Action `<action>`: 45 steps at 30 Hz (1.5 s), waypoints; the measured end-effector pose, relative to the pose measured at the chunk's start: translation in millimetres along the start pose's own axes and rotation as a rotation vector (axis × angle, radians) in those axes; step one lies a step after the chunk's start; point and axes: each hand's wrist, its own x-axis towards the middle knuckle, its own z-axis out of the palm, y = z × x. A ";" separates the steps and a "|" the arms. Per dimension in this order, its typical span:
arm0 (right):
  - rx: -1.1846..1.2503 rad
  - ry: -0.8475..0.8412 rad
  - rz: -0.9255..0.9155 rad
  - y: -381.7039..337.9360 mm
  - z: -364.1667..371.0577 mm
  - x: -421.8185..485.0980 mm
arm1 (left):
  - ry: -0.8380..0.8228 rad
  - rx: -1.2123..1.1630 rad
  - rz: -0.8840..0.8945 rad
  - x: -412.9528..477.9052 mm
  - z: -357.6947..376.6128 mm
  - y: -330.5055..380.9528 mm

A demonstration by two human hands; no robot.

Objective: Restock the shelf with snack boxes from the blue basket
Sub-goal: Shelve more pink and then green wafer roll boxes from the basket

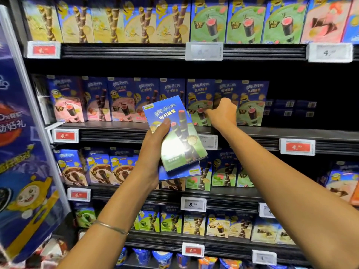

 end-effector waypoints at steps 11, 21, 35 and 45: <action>0.631 -0.440 0.024 20.4 -77.1 -173.5 | 0.049 0.041 -0.050 -29.6 1.9 -39.9; 0.610 -0.186 0.079 49.2 -67.2 -231.5 | 0.093 0.114 -0.071 -51.8 29.7 -71.0; 0.737 0.005 0.117 43.4 -72.0 -231.6 | 0.252 0.307 0.098 -41.2 27.4 -83.1; 0.786 0.066 0.137 52.3 -105.6 -139.6 | 0.364 0.415 0.262 -10.3 20.6 -44.2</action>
